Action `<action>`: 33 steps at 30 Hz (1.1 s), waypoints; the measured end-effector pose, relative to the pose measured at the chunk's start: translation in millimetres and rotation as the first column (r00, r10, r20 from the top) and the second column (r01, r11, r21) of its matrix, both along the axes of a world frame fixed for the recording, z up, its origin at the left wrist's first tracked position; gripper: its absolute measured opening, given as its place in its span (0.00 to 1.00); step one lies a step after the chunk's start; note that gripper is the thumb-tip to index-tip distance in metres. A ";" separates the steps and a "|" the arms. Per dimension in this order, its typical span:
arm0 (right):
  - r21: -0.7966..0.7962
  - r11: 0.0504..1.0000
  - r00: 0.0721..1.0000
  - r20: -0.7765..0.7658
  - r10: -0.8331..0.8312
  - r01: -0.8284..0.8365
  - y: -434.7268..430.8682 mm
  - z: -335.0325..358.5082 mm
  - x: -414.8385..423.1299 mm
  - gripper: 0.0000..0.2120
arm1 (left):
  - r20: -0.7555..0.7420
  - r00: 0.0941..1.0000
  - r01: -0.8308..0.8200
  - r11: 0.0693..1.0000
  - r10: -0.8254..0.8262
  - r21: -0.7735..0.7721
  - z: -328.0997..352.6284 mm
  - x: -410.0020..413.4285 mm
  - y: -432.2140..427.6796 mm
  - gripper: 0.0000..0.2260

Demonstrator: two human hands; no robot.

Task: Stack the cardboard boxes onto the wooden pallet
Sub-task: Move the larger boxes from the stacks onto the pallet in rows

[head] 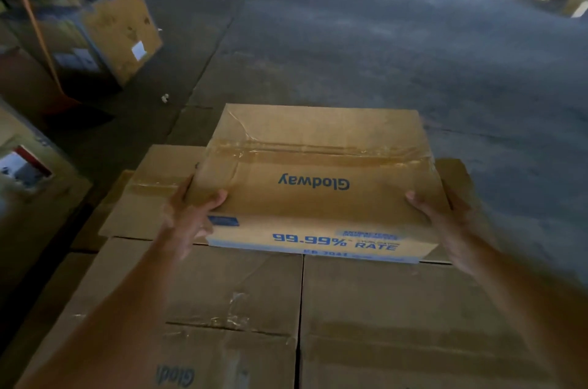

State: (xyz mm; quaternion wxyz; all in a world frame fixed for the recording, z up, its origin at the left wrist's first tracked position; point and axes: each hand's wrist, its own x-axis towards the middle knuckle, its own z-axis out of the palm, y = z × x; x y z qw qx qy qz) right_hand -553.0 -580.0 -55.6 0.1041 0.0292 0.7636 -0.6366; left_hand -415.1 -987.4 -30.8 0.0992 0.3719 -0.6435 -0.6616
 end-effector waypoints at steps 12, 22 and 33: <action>0.203 0.979 0.997 0.065 -0.045 0.031 -8.6 18.5 9.5 0.31 | 0.026 1.000 0.005 1.000 -0.005 -0.030 -10.0 -2.2 -5.6 0.44; 0.667 0.745 1.000 0.019 0.002 -0.014 -6.6 42.3 24.2 0.43 | 0.264 0.909 -0.116 0.805 0.322 -0.582 6.8 1.8 25.8 0.46; 0.822 0.556 0.987 -0.037 -0.157 0.119 156.6 178.1 146.1 0.39 | 0.238 0.895 0.424 0.553 -0.378 -0.718 134.9 33.6 209.0 0.26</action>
